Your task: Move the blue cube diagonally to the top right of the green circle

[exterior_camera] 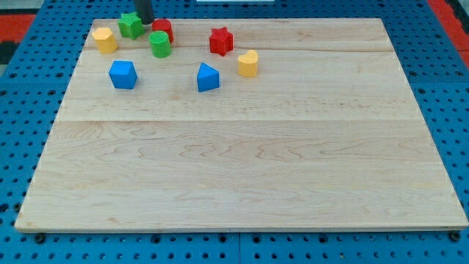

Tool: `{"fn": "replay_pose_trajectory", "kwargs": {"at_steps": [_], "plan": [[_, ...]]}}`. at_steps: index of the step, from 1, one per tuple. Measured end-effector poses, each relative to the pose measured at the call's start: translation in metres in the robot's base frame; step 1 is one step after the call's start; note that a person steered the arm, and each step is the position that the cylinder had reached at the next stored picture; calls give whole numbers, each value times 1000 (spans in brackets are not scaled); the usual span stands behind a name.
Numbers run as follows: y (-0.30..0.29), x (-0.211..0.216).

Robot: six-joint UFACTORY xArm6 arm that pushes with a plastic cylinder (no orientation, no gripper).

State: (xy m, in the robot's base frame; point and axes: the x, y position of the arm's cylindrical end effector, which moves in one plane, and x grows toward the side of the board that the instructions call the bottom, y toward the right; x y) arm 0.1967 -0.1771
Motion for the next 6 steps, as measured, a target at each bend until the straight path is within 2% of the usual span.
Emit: {"fn": "replay_pose_trajectory", "kwargs": {"at_steps": [3,4,5,6], "plan": [[212,15],[268,76],[228,72],[242,56]]}}
